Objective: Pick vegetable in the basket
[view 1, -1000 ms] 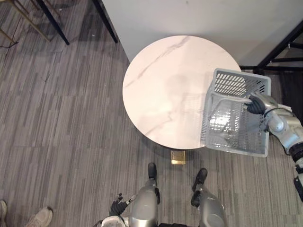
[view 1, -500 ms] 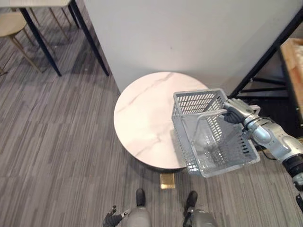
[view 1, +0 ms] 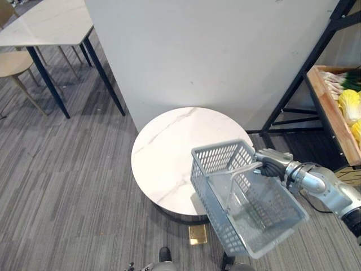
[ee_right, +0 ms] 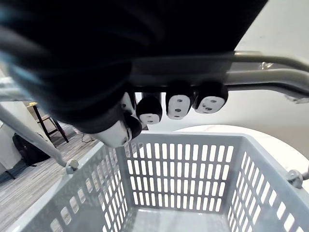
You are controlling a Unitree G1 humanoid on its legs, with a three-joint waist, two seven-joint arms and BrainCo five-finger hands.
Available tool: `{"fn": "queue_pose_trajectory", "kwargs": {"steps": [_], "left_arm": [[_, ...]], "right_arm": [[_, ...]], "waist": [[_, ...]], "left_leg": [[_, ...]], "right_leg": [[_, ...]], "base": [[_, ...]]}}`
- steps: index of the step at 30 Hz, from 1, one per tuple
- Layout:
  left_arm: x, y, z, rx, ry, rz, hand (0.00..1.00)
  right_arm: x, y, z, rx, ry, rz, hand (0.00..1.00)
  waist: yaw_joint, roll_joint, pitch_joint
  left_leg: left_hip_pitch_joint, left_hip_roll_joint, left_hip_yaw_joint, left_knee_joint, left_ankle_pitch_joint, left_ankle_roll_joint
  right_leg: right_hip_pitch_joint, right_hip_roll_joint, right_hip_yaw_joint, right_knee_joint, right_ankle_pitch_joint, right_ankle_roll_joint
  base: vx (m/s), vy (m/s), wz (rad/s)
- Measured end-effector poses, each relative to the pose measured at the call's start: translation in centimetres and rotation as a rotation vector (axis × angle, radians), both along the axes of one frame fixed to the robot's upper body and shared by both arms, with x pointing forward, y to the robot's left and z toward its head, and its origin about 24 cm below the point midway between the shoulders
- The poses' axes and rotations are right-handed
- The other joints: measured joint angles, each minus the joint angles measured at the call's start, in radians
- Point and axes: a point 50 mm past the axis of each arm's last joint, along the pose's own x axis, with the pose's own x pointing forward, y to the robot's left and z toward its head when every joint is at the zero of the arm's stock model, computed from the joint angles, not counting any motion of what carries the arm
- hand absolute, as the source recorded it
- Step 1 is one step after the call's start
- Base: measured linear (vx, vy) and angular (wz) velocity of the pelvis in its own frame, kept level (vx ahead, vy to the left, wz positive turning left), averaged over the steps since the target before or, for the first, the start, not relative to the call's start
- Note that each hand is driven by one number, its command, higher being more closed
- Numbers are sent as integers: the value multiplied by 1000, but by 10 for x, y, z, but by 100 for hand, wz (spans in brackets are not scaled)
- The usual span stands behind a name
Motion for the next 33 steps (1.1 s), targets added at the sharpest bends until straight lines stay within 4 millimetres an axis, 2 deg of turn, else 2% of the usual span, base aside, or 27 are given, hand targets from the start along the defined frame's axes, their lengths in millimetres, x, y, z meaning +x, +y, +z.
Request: {"fn": "queue_pose_trajectory", "kwargs": {"steps": [2, 7, 11, 12, 13, 14, 15, 16, 17, 18, 19, 20, 21, 22, 23, 24, 25, 27, 28, 29, 30, 32, 33], "left_arm": [[-7, -1, -1, 2, 20, 9, 0], [-13, -3, -4, 6, 44, 26, 0], [-10, -1, -4, 16, 54, 21, 0], [-7, -1, -3, 25, 55, -5, 0], [-3, 2, -2, 33, 50, -20, 0], [3, 3, -2, 34, 37, -28, 0], [-1, 2, -3, 34, 52, -23, 0], [-2, 2, -4, 32, 57, -9, 0], [-2, 2, -3, 34, 56, -2, 0], [-2, 9, -2, 38, 48, 41, 0], [3, 11, -1, 24, 28, 99, 0], [-2, 11, -2, 18, 40, 124, 0], [-8, 10, -3, 10, 46, 165, 0], [-9, 11, -3, 14, 46, 178, 0], [-8, 12, -3, 17, 45, 174, 0], [-6, 12, -3, 16, 41, 169, 0], [-3, 11, -3, 13, 34, 166, 0], [3, 4, -4, 0, 26, 151, 0], [3, 4, -4, -1, 29, 151, 0], [3, 6, -4, 5, 27, 154, 0], [5, 7, -4, 7, 27, 152, 0], [5, 5, -4, 4, 30, 144, 0], [4, 5, -4, 6, 36, 135, 0]], "right_arm": [[-4, 0, -8, 10, 26, -10, 100], [-21, -12, -34, 50, 96, -116, 100], [-33, -17, -38, 134, 73, -210, 100], [-35, -17, -38, 163, 65, -236, 100], [-36, -14, -40, 188, 60, -252, 100], [-35, -11, -39, 203, 55, -252, 100], [-31, -2, -36, 238, 35, -237, 100], [-29, 4, -34, 259, 23, -216, 100], [-29, 5, -33, 265, 17, -206, 100], [-27, 7, -29, 272, -1, -189, 100], [-18, 13, -19, 278, -37, -157, 100], [-15, 18, -17, 288, -46, -146, 100], [-12, 30, -15, 279, -52, -96, 100], [-12, 34, -14, 271, -53, -74, 100], [-12, 37, -16, 273, -42, -60, 100], [-11, 42, -18, 279, -25, -45, 100], [-9, 45, -18, 280, -18, -33, 100], [-13, 50, -29, 257, 34, -26, 100], [-13, 51, -31, 256, 42, -24, 100], [-16, 55, -35, 250, 59, -10, 100], [-17, 57, -37, 247, 69, -2, 100], [-20, 58, -41, 243, 85, -3, 100], [-23, 55, -45, 240, 99, -18, 100]], "waist": [[-5, 5, -13], [-40, 19, -26], [-67, 12, -23], [-78, 13, -23], [-89, 1, -17], [-82, 5, -16], [-53, 41, -13], [-55, 47, -3], [-60, 36, -7], [-58, 12, -5], [-51, -2, 6], [-36, 15, 0], [1, 28, -7], [-2, 24, -9], [-5, 10, -16], [2, -7, -19], [3, -12, -15], [1, 1, -16], [5, -1, -15], [9, -3, -16], [7, -3, -15], [0, 20, -15], [-14, 27, -17]], "left_leg": [[17, 0, 26, 1, -12, 0], [12, 5, 55, 125, -98, 4], [-11, 6, 91, 192, -153, 15], [-30, 17, 107, 212, -174, 20], [-44, 21, 123, 233, -188, 28], [-43, 23, 130, 243, -193, 38], [-44, 84, 200, 237, -187, 76], [-36, 107, 260, 245, -185, 74], [-25, 111, 283, 254, -185, 72], [-25, 117, 346, 323, -218, 87], [-53, 140, 388, 418, -284, 97], [-53, 144, 390, 393, -296, 97], [-2, 153, 493, 322, -251, 100], [6, 147, 534, 315, -246, 99], [17, 136, 579, 314, -242, 102], [11, 140, 624, 338, -247, 109], [10, 148, 646, 348, -246, 108], [9, 182, 715, 361, -238, 98], [9, 187, 741, 369, -235, 95], [10, 196, 773, 392, -235, 94], [10, 218, 787, 420, -235, 90], [5, 243, 790, 427, -221, 84], [4, 253, 790, 426, -204, 82]], "right_leg": [[1, 1, 22, 3, -1, 1], [-13, -18, 62, 88, -39, 12], [-61, -36, 110, 151, -40, 28], [-95, -33, 136, 185, -24, 51], [-135, -16, 139, 205, 35, 48], [-154, 3, 135, 188, 91, 36], [-150, 47, 99, 127, 184, -20], [-184, 17, -59, 348, 17, -166], [-187, -22, -137, 468, -55, -186], [-182, -106, -258, 616, -103, -185], [-200, -102, -359, 608, -72, -227], [-184, -51, -346, 506, -52, -240], [-132, 2, -352, 419, -83, -264], [-123, -34, -400, 518, -164, -292], [-67, -101, -450, 610, -230, -232], [-24, -128, -464, 595, -239, -175], [-29, -121, -469, 576, -238, -173], [5, -33, -458, 387, -234, -158], [8, -28, -462, 371, -253, -154], [12, -31, -461, 351, -281, -140], [14, -2, -438, 304, -272, -106], [27, 50, -422, 231, -236, -118], [36, 75, -416, 191, -217, -125]], "base": [[34, 11, -36], [33, 33, -22], [-13, 67, -30], [-117, 72, -43], [-131, 89, -68], [-140, 104, -142], [-178, 94, -171], [-173, 92, -166], [-145, 113, -135], [-88, 103, -162], [-158, 72, -188], [-305, 26, -251], [-263, 5, -207], [-257, 18, -212], [-129, -29, -148], [-158, -59, -137], [-152, -125, -113], [-146, -150, -83], [-121, -167, -83], [-120, -178, -81], [-126, -180, -72], [-149, -166, -40], [-156, -154, -27]]}}
